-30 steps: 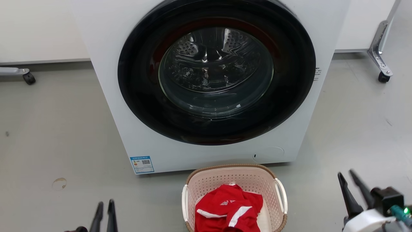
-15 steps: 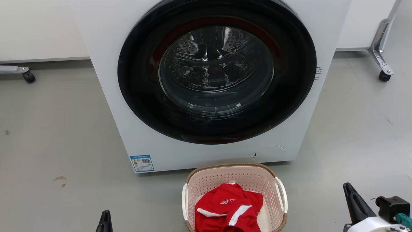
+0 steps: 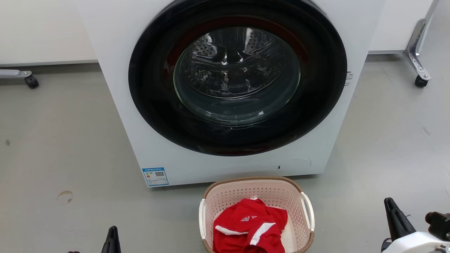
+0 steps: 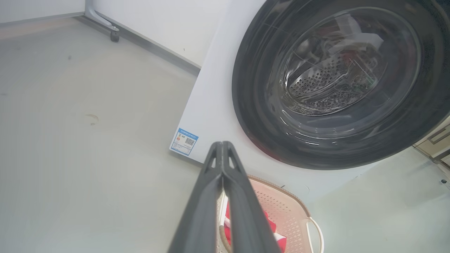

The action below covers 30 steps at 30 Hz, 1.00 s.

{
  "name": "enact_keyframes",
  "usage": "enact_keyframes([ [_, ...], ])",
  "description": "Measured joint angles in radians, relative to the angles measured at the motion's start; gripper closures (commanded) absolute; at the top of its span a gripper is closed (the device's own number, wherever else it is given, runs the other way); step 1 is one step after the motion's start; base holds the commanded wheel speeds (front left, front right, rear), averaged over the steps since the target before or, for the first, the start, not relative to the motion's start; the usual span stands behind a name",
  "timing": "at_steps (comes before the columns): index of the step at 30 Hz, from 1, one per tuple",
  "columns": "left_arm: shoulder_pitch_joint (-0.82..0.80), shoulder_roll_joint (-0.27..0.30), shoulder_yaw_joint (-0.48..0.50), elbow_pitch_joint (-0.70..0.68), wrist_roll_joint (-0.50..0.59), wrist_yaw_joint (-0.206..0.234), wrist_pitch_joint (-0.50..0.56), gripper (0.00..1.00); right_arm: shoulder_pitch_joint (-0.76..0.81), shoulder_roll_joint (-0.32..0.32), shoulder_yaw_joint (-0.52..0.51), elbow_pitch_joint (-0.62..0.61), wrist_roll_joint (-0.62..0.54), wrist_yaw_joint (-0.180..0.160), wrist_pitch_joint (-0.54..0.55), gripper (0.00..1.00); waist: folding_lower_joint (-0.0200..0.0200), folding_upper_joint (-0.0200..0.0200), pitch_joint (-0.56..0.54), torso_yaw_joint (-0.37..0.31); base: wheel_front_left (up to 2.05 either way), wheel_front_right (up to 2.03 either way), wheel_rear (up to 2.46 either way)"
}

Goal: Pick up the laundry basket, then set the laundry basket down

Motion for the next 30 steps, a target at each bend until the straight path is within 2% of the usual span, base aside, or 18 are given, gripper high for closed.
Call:
enact_keyframes([
  [30, -0.044, 0.000, 0.030, 0.002, -0.300, -0.027, 0.079, 1.00, -0.021, -0.003, -0.061, -0.021, 0.332, 0.000, 0.080, 1.00, -0.0002, 0.0000, 0.014, 0.004, 0.00, 0.00, 0.00],
])
